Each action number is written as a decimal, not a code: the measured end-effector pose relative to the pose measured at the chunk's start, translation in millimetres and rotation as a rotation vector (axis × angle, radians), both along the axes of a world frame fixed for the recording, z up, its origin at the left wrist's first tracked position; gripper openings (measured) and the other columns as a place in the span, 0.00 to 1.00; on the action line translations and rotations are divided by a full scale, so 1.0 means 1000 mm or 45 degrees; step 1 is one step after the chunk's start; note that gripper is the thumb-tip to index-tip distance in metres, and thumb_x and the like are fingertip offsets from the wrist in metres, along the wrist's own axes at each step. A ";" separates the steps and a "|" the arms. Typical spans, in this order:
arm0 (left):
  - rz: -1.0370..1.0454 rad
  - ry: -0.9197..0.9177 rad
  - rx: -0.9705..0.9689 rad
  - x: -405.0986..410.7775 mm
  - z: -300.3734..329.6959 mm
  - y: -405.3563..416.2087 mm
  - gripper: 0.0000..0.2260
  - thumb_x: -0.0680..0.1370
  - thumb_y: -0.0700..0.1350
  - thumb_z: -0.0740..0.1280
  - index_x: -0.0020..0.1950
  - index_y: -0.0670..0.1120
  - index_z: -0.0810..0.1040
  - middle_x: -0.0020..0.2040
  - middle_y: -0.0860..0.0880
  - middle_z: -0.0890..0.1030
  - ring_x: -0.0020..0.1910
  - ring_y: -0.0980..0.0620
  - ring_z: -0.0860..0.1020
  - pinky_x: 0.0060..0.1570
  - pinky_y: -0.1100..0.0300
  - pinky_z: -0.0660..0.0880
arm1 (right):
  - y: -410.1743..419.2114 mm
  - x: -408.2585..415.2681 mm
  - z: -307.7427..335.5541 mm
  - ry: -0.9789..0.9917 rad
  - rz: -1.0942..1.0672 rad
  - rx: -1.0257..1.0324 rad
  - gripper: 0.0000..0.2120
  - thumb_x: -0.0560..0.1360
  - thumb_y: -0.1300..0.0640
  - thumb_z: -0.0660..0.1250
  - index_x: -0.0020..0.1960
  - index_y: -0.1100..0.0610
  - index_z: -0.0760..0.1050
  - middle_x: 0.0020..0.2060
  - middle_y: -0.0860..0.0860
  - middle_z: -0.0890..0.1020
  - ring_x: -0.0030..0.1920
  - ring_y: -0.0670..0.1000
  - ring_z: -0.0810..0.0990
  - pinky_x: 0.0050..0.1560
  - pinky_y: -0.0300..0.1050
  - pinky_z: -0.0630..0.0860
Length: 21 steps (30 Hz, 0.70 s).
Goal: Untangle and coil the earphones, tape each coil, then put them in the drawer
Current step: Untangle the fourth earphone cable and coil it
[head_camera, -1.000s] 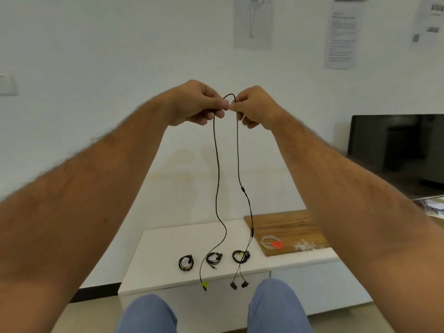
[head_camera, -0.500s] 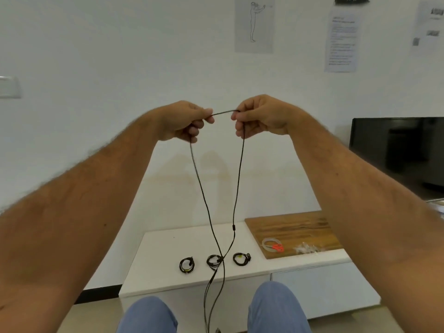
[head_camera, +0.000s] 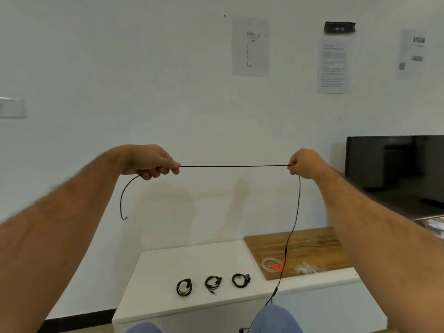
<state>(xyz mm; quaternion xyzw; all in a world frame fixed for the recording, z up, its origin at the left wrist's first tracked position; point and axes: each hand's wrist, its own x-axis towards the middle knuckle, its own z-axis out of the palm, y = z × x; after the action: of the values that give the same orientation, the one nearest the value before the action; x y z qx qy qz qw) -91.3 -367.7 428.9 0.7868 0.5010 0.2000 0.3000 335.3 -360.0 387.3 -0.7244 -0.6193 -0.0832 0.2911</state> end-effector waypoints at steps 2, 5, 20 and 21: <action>0.010 -0.011 0.041 -0.001 0.004 -0.001 0.10 0.80 0.47 0.65 0.47 0.41 0.81 0.29 0.52 0.66 0.25 0.56 0.59 0.24 0.65 0.55 | 0.000 0.011 -0.007 0.001 -0.085 -0.079 0.07 0.74 0.64 0.67 0.44 0.60 0.84 0.42 0.53 0.86 0.41 0.52 0.82 0.44 0.42 0.78; -0.022 -0.128 0.153 0.009 0.010 -0.005 0.10 0.80 0.46 0.64 0.48 0.41 0.80 0.29 0.52 0.67 0.24 0.57 0.60 0.23 0.65 0.54 | -0.005 0.007 -0.013 0.138 0.040 -0.207 0.06 0.75 0.65 0.67 0.47 0.60 0.83 0.44 0.56 0.86 0.43 0.52 0.82 0.40 0.38 0.75; 0.116 -1.025 -0.196 0.135 0.019 -0.029 0.10 0.84 0.43 0.56 0.45 0.45 0.72 0.25 0.53 0.79 0.20 0.61 0.73 0.17 0.70 0.65 | -0.033 -0.108 0.037 -0.073 0.247 -0.479 0.28 0.67 0.49 0.79 0.60 0.53 0.70 0.49 0.53 0.79 0.47 0.52 0.83 0.52 0.53 0.80; 0.118 -1.126 -0.248 0.138 0.018 -0.030 0.09 0.84 0.42 0.54 0.47 0.44 0.71 0.26 0.51 0.80 0.21 0.59 0.76 0.18 0.69 0.68 | -0.035 -0.111 0.039 -0.013 0.292 -0.411 0.27 0.68 0.50 0.79 0.61 0.53 0.70 0.48 0.54 0.79 0.45 0.52 0.83 0.48 0.51 0.82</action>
<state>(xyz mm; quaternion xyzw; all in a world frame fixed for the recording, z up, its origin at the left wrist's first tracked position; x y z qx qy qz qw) 46.6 -397.5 447.2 0.5705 0.3758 0.4820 0.5486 224.6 -395.2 426.8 -0.6860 -0.7045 0.0472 0.1755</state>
